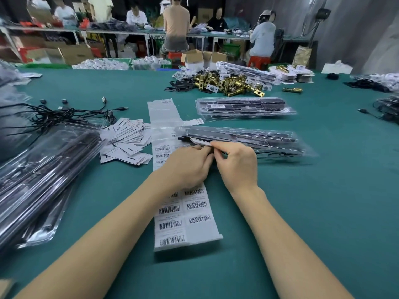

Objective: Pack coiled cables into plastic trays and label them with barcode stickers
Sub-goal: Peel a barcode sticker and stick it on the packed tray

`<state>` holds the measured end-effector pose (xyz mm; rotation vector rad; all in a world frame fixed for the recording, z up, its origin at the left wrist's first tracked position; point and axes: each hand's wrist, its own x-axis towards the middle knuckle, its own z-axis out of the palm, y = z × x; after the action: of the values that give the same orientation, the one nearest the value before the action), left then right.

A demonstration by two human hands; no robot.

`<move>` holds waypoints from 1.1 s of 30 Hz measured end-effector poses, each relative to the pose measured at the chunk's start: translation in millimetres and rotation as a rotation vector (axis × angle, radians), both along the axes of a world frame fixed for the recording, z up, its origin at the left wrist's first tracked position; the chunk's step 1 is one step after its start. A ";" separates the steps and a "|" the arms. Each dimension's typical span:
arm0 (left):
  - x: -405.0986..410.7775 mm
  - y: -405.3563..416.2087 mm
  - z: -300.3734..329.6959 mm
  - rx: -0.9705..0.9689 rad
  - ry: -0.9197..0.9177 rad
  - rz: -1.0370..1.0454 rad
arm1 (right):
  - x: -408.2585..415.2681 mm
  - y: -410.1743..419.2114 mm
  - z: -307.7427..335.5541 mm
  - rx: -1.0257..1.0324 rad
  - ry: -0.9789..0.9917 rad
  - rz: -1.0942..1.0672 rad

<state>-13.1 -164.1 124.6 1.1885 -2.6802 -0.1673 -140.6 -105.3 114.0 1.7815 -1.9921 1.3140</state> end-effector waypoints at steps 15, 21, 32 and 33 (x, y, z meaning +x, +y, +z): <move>10.8 4.1 6.2 0.027 -0.058 -0.069 | -1.7 4.2 -10.5 0.234 0.108 0.093; 27.1 -4.2 13.5 0.175 0.054 -0.134 | -0.6 2.3 -12.2 0.317 0.263 0.053; 34.0 -9.1 23.9 0.211 -0.172 -0.182 | 25.1 5.2 -9.9 0.528 0.439 -0.044; 35.1 -10.1 26.1 0.234 -0.168 -0.180 | 26.2 5.9 -9.3 0.540 0.437 -0.050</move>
<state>22.1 -174.2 150.7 1.0622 -2.9816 -0.4384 -114.4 -99.4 104.7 1.9828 -2.2232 0.3232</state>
